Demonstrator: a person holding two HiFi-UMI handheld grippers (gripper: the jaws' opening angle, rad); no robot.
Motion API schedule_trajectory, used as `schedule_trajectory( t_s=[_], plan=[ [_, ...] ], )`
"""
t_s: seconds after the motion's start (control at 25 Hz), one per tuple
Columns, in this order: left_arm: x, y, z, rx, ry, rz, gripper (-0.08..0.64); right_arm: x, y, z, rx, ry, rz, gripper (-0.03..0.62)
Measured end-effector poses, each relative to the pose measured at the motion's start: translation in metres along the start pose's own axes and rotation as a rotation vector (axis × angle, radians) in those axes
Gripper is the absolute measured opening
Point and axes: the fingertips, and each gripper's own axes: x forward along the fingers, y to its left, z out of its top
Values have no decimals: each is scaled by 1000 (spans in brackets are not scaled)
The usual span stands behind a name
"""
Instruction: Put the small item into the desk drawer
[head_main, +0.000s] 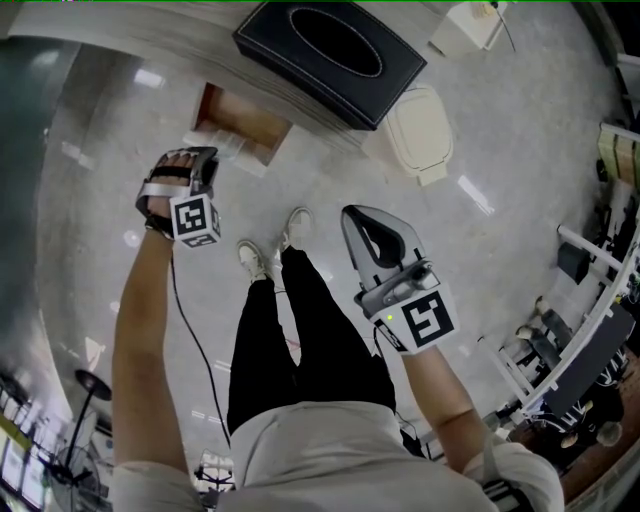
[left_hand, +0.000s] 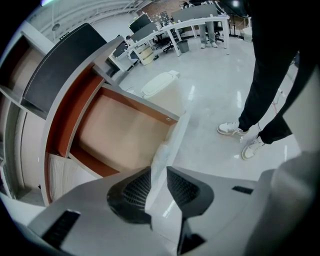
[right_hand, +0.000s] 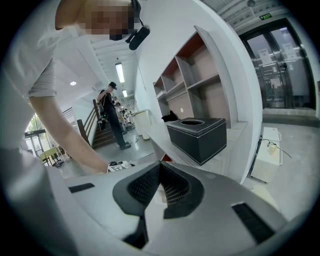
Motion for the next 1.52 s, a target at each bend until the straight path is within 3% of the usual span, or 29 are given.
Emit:
schedule_trajectory(
  t_s=[0.16, 0.44, 0.52, 0.64, 0.8, 0.96, 1.04, 1.24, 1.52],
  plan=[
    [0, -2, -1, -7, 9, -13, 146, 1, 0, 2, 2, -9, 3, 23],
    [-18, -5, -11, -54, 32, 15, 192, -4, 14, 6, -8, -36, 11, 23],
    [-33, -6, -12, -126, 35, 37, 192, -11, 21, 12, -7, -46, 12, 23],
    [-82, -2, -6, -329, -4, 113, 192, -31, 41, 35, -18, -65, 11, 23],
    [-170, 46, 0, -602, -159, 358, 192, -42, 67, 79, -80, -141, 21, 23],
    [-270, 80, 12, -759, -359, 551, 184, -60, 102, 103, -107, -172, 32, 23],
    [-320, 93, 11, -835, -461, 632, 125, -65, 123, 108, -116, -170, 48, 23],
    [-421, 91, -6, -1035, -669, 757, 57, -75, 179, 119, -157, -176, 98, 23],
    [-514, 62, -31, -1179, -815, 857, 29, -79, 245, 146, -239, -233, 172, 23]
  ],
)
